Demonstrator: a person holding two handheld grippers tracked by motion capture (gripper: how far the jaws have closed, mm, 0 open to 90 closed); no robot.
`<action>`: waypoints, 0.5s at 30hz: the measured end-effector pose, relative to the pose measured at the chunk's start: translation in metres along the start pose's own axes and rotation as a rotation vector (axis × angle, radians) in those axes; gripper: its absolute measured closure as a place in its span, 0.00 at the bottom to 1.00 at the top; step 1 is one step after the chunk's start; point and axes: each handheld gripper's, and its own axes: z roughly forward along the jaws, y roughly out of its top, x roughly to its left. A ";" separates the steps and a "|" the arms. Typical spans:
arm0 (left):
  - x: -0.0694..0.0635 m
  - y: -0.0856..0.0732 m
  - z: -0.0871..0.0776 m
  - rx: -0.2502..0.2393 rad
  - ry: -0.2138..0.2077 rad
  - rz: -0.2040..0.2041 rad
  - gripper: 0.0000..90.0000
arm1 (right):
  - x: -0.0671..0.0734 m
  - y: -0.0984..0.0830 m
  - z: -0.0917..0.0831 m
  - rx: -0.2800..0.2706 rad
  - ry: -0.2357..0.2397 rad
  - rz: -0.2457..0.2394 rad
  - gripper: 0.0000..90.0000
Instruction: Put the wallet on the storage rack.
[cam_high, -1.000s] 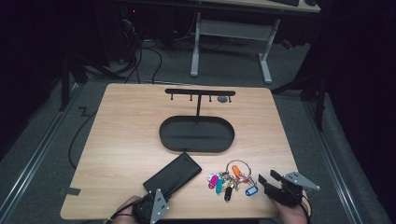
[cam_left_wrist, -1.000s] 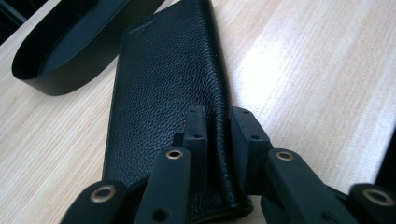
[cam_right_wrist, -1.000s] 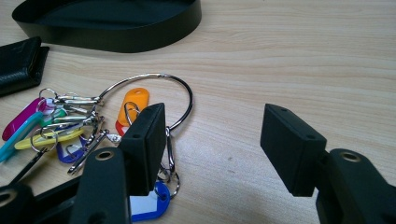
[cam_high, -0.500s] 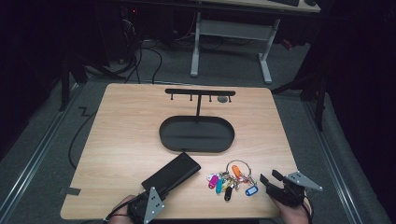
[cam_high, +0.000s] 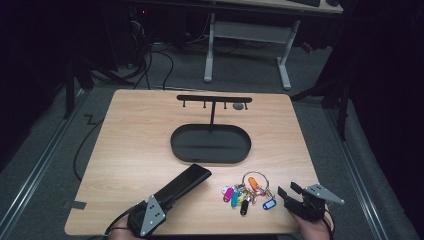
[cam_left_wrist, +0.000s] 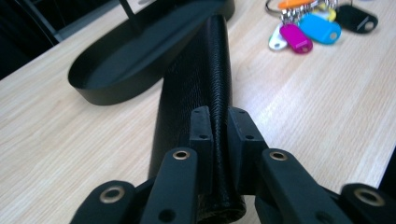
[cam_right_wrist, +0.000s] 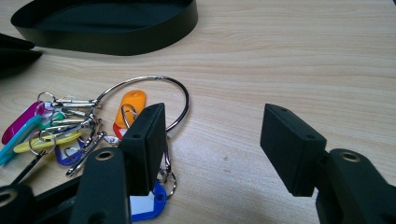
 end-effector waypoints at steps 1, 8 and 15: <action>0.001 0.001 -0.002 -0.009 0.000 -0.009 0.91 | 0.000 0.000 0.000 0.000 0.000 -0.001 0.46; 0.005 0.004 -0.010 -0.072 -0.003 -0.063 0.91 | 0.001 0.000 0.001 0.003 0.000 0.002 0.46; 0.016 0.003 -0.015 -0.105 -0.014 -0.137 0.92 | 0.000 0.000 0.001 0.003 0.000 0.001 0.46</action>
